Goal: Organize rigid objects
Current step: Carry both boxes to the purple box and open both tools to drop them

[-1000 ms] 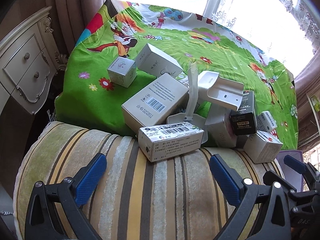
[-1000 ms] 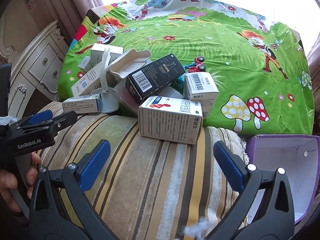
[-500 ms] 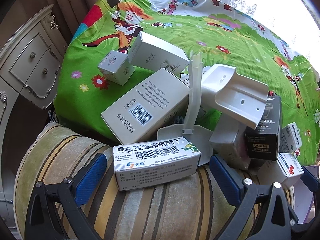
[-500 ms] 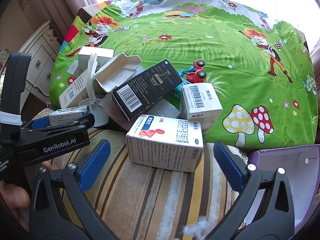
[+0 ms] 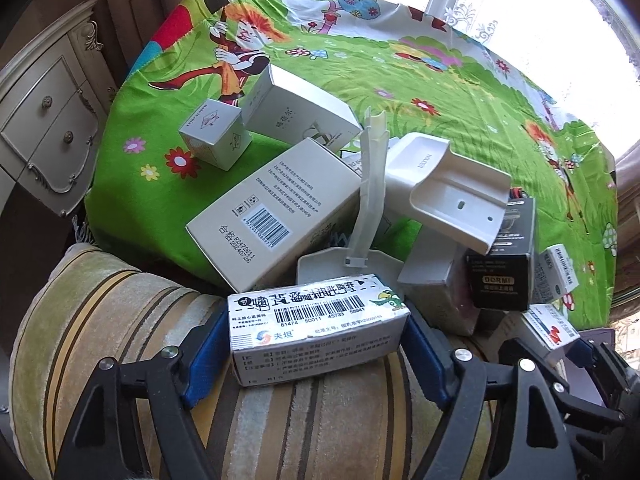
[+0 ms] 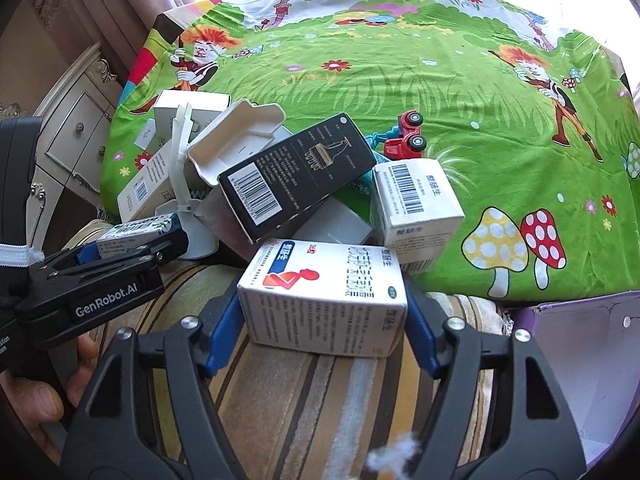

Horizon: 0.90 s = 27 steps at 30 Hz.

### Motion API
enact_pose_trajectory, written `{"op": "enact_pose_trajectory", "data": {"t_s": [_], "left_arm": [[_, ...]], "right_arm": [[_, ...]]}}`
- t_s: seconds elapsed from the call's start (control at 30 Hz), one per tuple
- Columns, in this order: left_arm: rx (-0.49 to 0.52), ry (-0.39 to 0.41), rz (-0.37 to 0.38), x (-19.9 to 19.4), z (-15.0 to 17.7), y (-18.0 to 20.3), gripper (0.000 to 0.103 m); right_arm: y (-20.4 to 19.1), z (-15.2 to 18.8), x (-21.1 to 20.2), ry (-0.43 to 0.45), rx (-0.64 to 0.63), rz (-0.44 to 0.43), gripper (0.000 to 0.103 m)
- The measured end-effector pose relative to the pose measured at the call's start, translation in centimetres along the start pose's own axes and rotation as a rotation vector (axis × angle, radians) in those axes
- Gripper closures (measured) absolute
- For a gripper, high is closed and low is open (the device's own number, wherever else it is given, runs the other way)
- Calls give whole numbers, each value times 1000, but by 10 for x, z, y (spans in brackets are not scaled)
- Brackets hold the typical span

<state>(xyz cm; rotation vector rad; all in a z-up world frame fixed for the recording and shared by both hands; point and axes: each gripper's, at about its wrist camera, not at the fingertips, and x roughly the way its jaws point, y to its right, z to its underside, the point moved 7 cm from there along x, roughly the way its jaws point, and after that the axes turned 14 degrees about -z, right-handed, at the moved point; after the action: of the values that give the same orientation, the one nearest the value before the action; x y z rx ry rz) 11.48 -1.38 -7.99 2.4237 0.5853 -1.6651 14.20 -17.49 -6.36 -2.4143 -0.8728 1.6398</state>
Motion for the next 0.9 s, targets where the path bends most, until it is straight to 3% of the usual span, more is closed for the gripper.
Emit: {"op": "enact_pose_trajectory", "data": {"t_s": [0.17, 0.3, 0.9], "left_arm": [[-16, 31, 168, -18, 6, -6, 22], [23, 57, 246, -29, 14, -5, 22], [165, 80, 478, -75, 34, 48, 22]], "right_arm": [[-3, 5, -12, 27, -19, 13, 29], [-4, 11, -26, 63, -27, 19, 29], [32, 45, -98, 233, 32, 31, 29]]}}
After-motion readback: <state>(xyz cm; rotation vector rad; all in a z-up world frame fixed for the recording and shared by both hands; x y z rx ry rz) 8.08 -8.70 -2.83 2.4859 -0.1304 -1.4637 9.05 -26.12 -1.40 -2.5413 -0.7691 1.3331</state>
